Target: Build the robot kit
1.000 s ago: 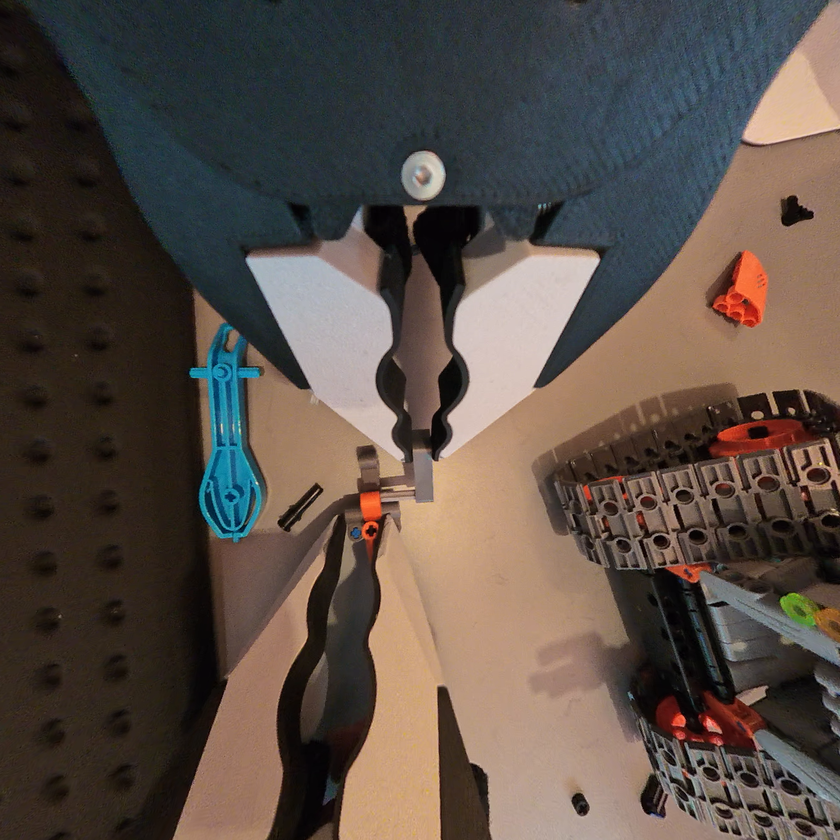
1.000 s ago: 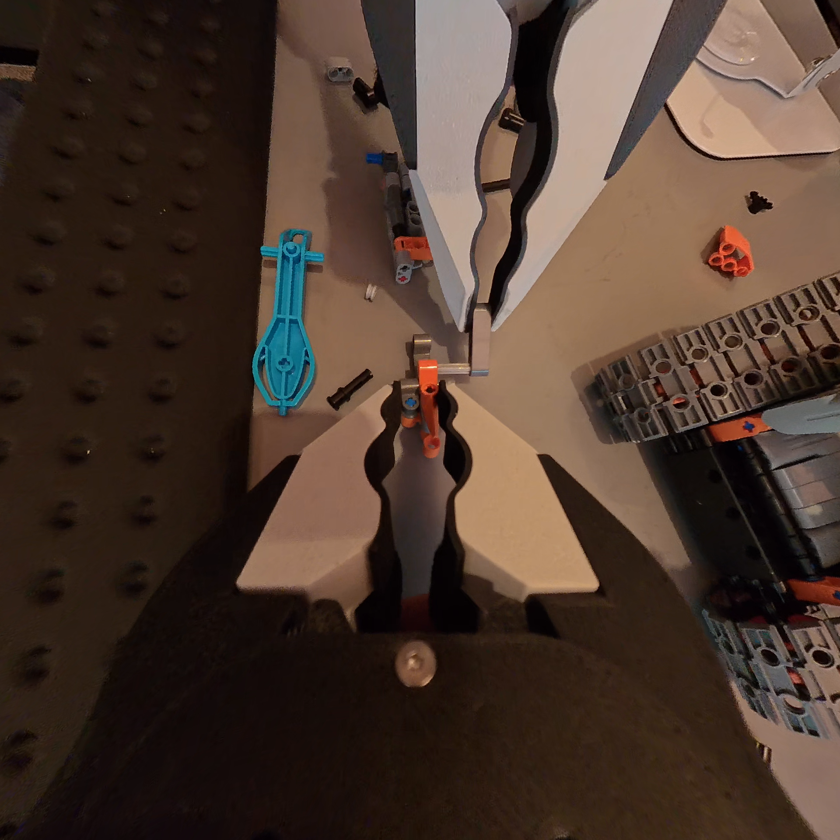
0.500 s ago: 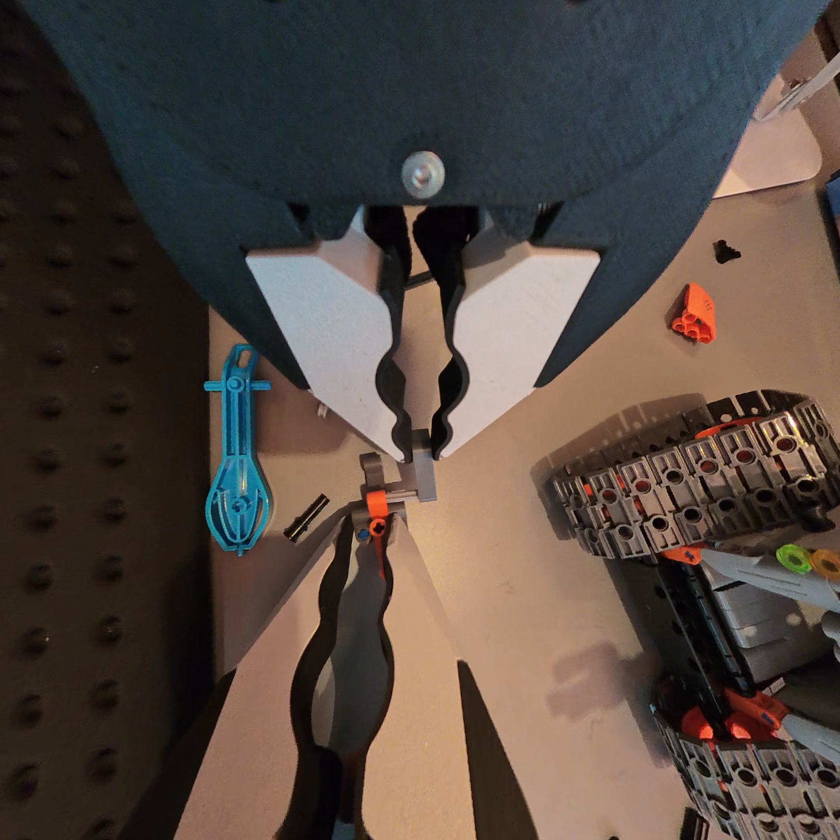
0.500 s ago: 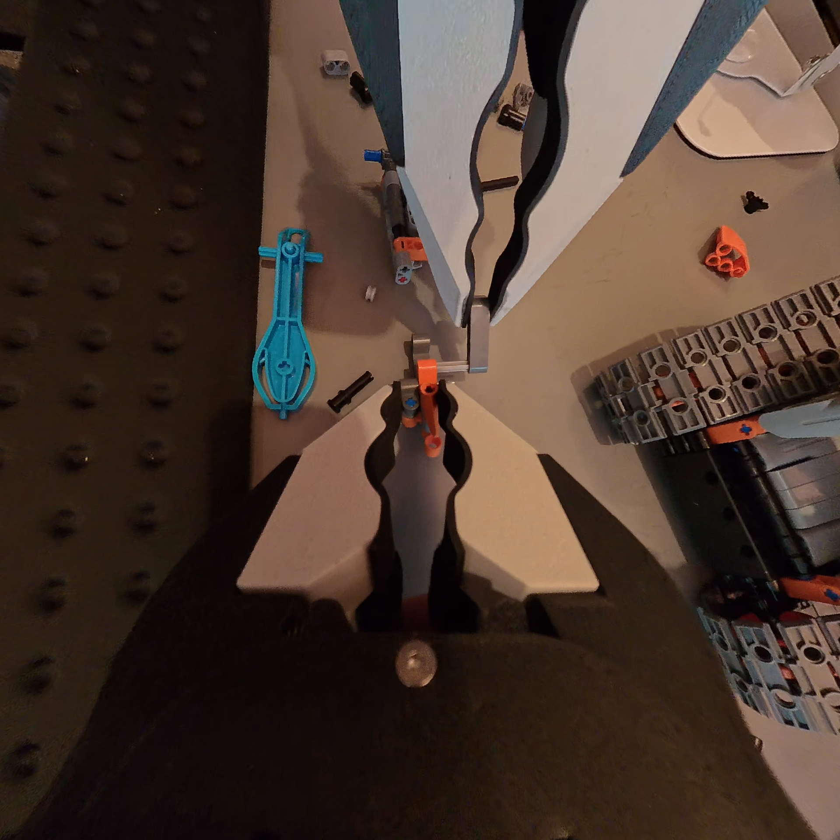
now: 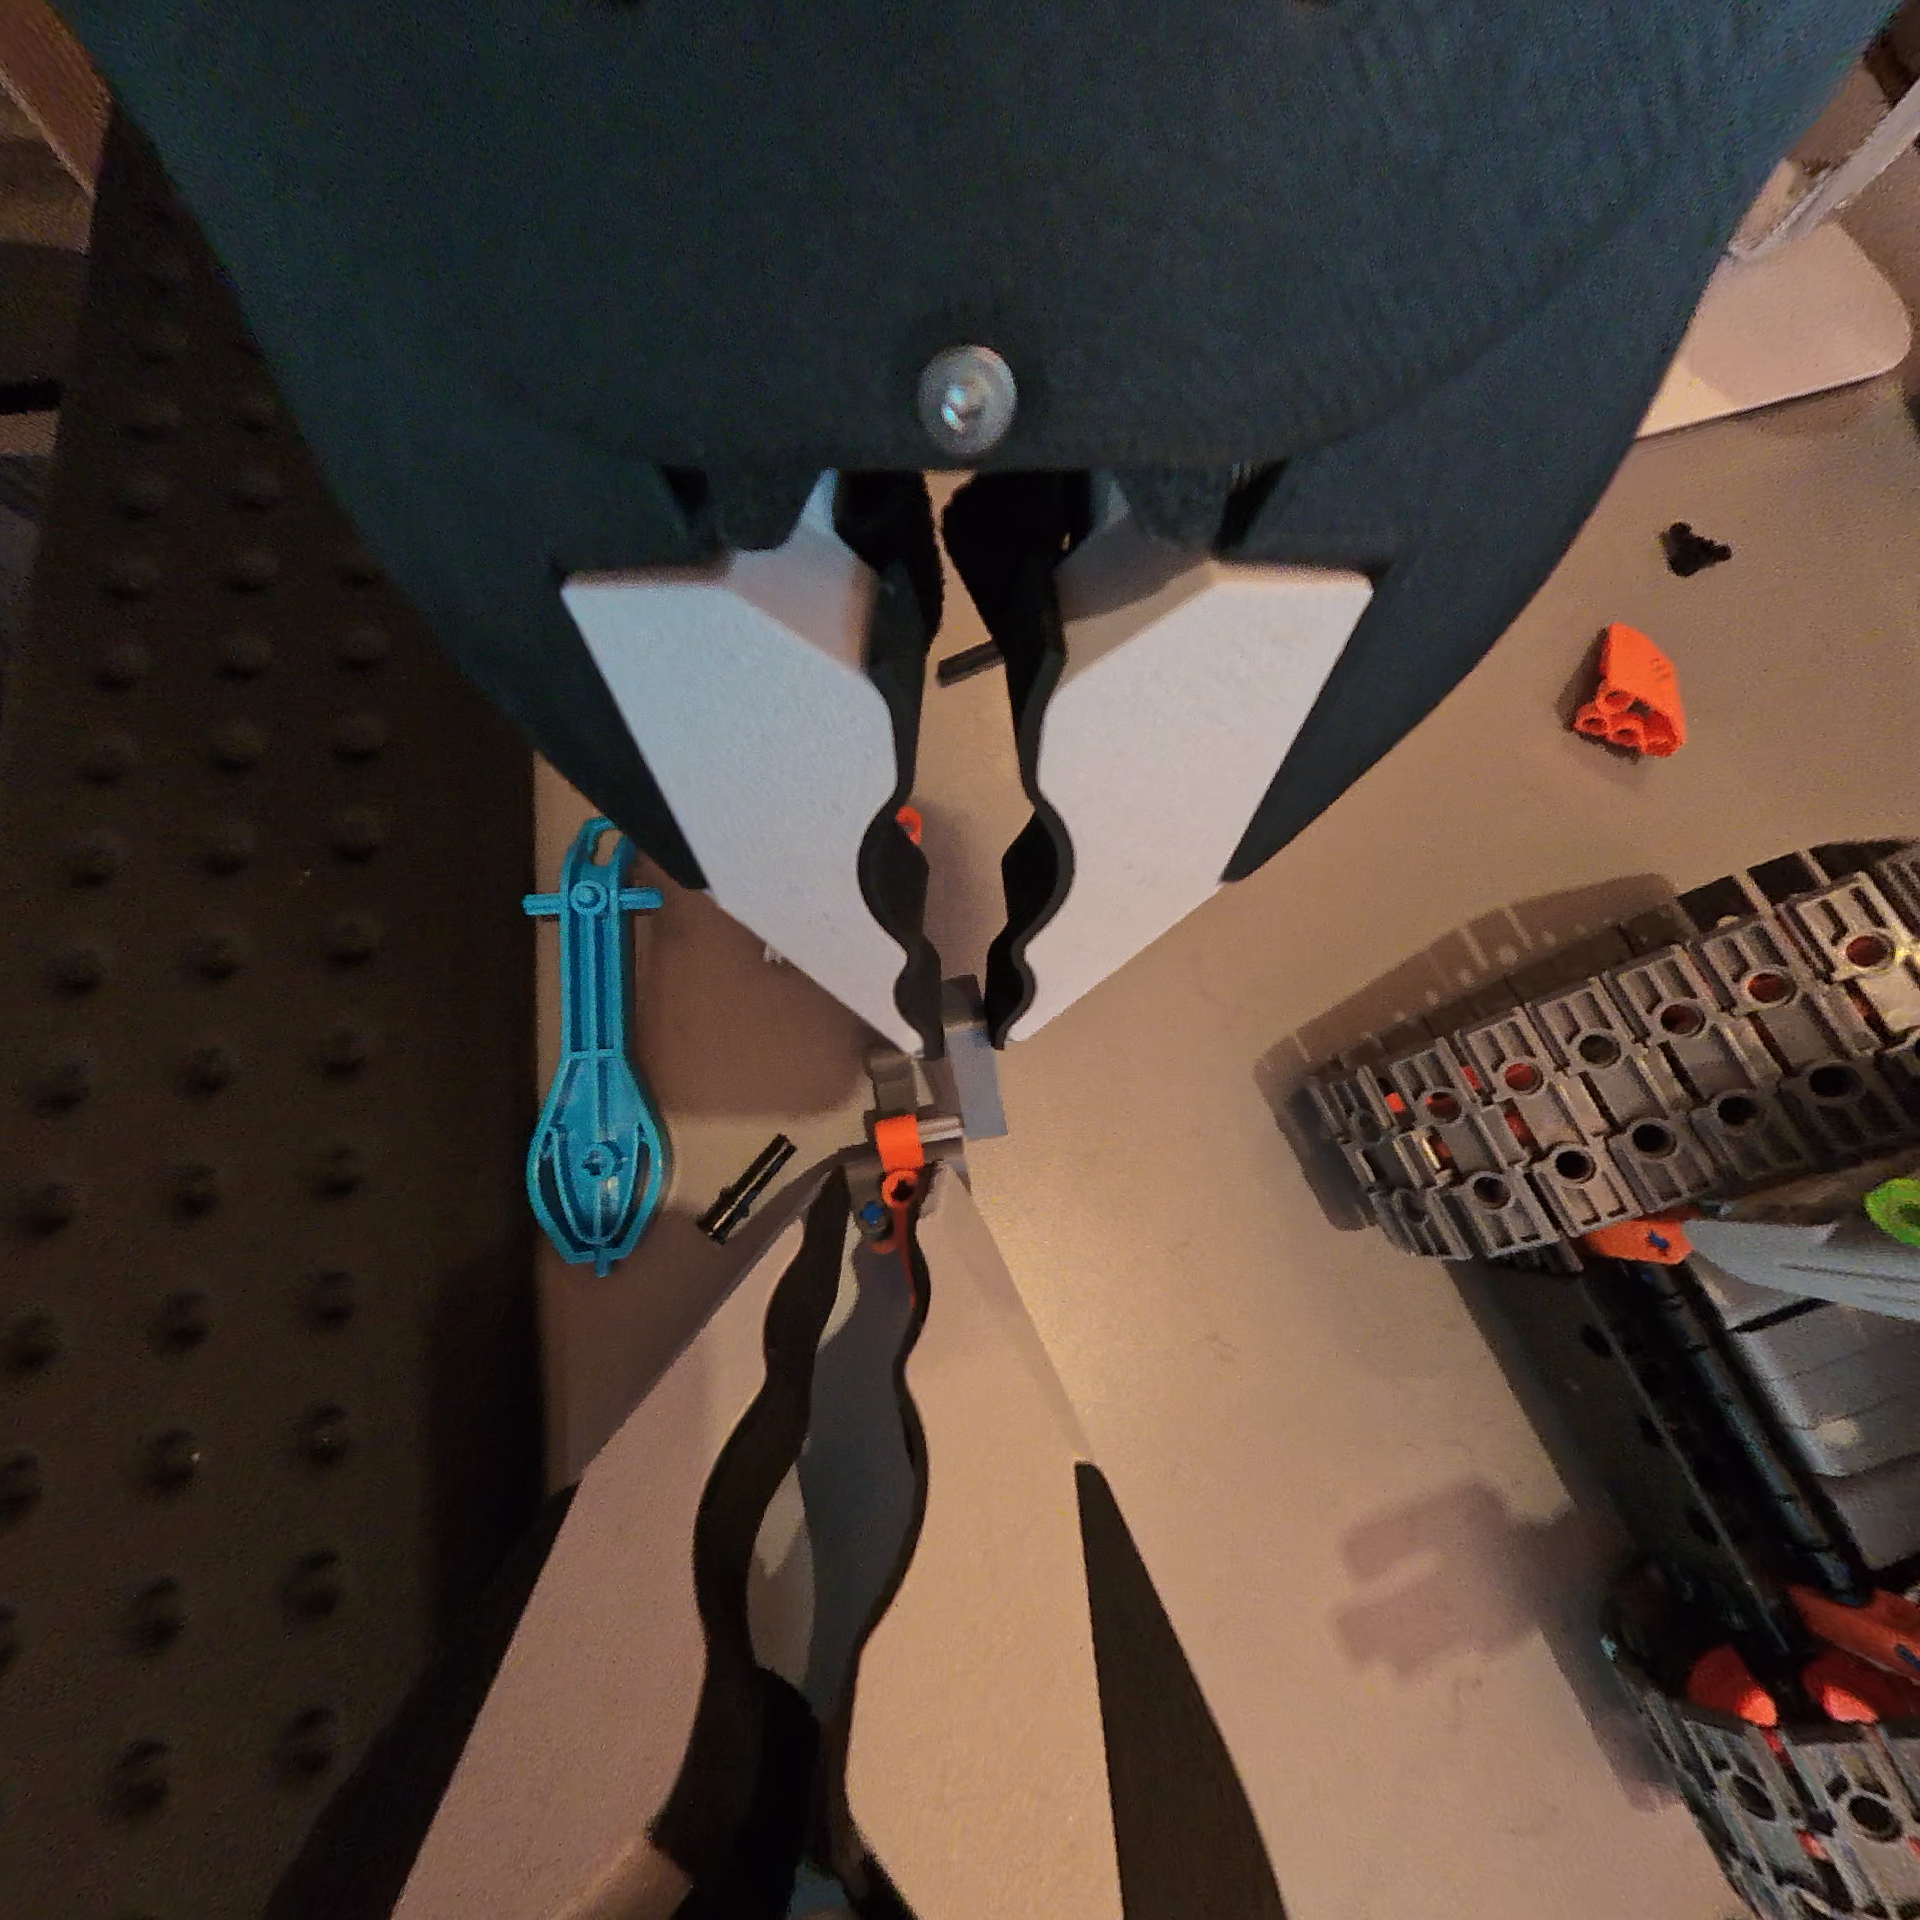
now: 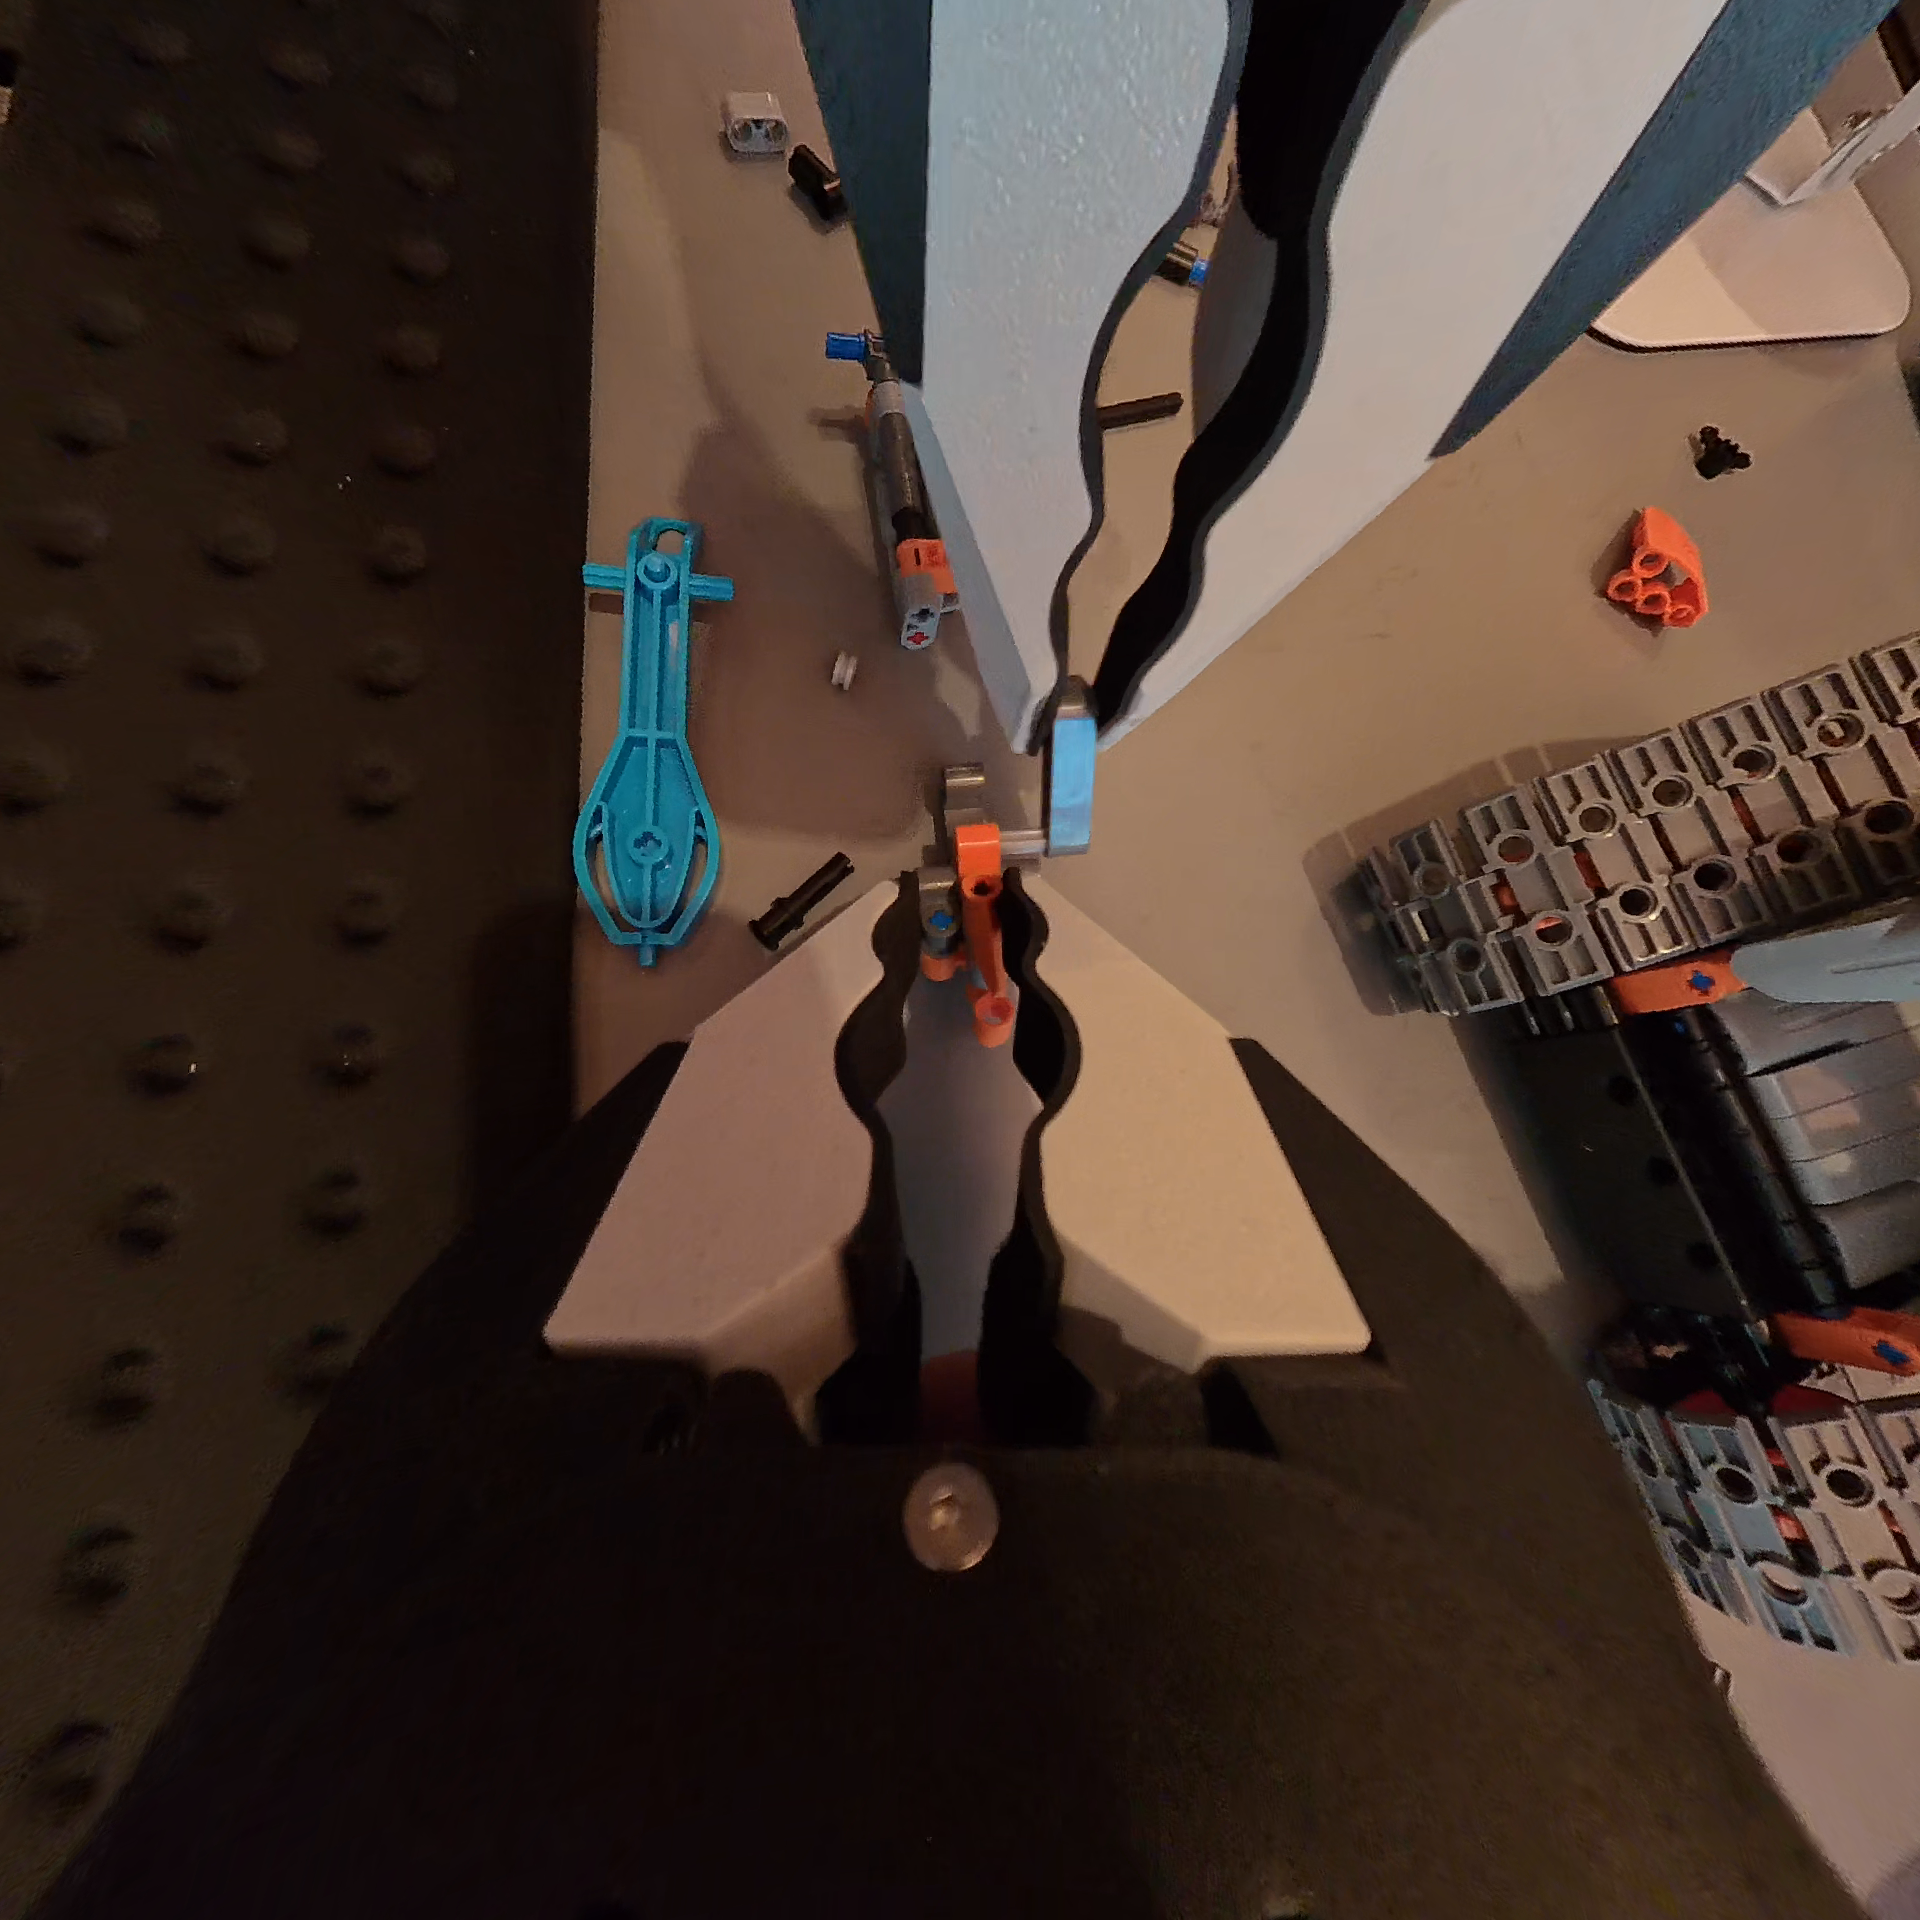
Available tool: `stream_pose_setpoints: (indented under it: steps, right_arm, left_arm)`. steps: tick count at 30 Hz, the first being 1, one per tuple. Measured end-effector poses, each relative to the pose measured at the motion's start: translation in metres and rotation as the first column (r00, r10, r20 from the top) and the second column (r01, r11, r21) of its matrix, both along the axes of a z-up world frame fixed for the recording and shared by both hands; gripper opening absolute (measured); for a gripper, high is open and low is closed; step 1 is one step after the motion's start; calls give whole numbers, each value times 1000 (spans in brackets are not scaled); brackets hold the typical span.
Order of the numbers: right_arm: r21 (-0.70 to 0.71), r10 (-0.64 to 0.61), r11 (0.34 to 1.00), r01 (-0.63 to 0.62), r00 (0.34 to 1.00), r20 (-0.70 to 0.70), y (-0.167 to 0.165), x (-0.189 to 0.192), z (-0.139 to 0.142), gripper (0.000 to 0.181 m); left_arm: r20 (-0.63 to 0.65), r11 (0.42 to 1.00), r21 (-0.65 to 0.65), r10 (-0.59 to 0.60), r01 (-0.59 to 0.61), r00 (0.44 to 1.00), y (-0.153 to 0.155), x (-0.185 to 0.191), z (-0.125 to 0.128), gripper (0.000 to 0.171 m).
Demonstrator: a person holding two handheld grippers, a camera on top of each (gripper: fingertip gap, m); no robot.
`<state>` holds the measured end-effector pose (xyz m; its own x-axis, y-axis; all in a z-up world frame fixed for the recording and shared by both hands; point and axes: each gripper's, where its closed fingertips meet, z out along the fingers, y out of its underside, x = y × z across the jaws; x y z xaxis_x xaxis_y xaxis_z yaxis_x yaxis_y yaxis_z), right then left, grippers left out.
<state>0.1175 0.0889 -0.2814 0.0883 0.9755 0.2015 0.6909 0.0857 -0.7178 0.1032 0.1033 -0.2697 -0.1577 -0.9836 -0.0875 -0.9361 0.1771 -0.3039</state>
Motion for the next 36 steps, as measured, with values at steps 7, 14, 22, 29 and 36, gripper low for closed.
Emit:
stream_pose_setpoints:
  steps: [7,14,22,29,36]
  right_arm:
    - [-8,3,1000,-3,1000,-4,-1,-1,0,13]
    - [-27,-3,1000,3,1000,-13,1,0,-1,13]
    - [-48,-8,999,6,999,-32,0,0,-2,20]
    - [-62,-10,998,7,998,-55,0,2,2,33]
    - [-62,-21,998,13,992,-123,0,6,15,45]
  left_arm:
    - [-2,1000,2,-16,16,1000,-3,-2,-1,6]
    - [7,999,-28,-22,22,1000,-11,1,-1,6]
    - [81,998,29,48,-51,996,7,-4,-5,23]
    - [244,990,27,128,-138,961,8,-31,7,32]
    - [327,935,180,235,-304,915,19,-109,46,32]
